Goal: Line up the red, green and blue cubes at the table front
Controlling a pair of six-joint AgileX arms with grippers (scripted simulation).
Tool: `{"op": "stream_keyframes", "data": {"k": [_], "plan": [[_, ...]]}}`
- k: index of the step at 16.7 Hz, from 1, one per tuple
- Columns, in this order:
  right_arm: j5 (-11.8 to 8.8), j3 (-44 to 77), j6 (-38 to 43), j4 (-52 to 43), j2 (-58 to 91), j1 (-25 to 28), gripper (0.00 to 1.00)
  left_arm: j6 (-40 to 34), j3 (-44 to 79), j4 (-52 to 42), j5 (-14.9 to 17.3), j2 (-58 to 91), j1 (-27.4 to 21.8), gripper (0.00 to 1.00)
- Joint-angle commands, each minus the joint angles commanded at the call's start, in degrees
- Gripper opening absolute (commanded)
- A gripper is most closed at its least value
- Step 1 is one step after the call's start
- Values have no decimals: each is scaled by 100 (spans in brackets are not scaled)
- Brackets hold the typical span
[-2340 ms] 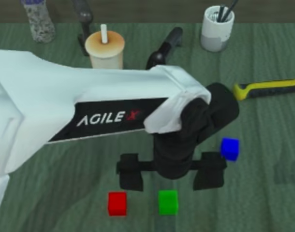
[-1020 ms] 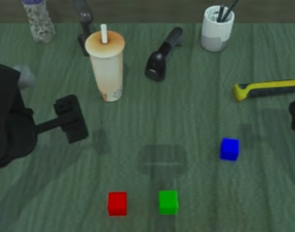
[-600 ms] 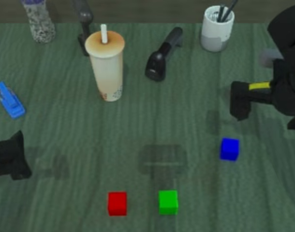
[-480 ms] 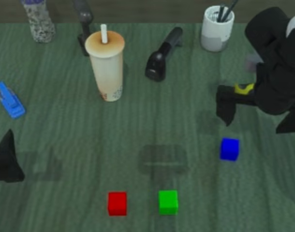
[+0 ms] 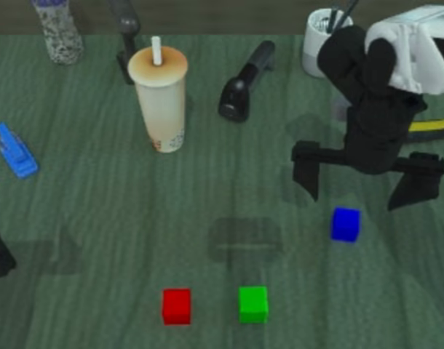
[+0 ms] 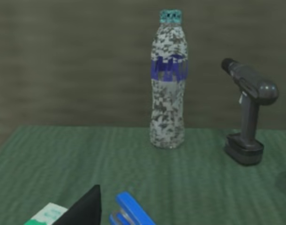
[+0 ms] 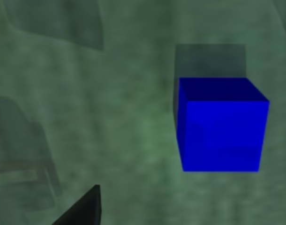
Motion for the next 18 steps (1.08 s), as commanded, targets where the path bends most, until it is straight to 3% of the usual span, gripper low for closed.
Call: {"op": "stream_keyframes", "data": {"k": [5, 12, 17, 18], "plan": [[0, -75, -11, 104, 39, -19, 100, 0, 0, 0, 0, 0, 0, 100], [5, -805, 14, 1497, 665, 5, 100, 0, 0, 0, 0, 0, 0, 100], [6, -865, 18, 1592, 727, 8, 100, 0, 0, 0, 0, 0, 0, 100], [6, -865, 18, 1592, 727, 8, 92, 0, 0, 0, 0, 0, 0, 100]]}}
